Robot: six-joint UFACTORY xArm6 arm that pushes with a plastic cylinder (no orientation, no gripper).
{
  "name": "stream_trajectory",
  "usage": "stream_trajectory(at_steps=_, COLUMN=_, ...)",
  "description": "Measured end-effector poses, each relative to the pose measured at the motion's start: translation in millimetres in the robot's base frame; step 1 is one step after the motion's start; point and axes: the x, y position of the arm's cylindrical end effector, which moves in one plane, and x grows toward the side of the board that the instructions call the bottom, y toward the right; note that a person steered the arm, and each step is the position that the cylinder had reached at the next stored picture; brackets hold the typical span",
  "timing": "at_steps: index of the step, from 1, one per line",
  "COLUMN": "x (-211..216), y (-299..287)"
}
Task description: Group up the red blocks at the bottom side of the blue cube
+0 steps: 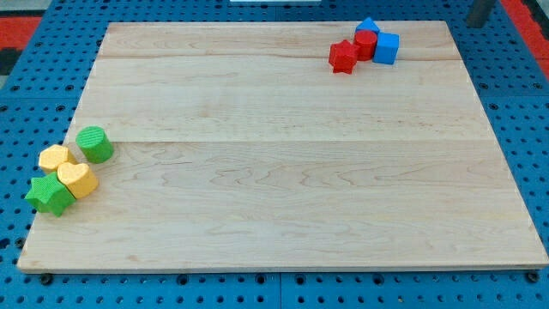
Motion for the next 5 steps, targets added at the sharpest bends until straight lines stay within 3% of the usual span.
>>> stream_trajectory(at_steps=3, x=0, y=-164)
stream_trajectory(at_steps=5, x=8, y=-190)
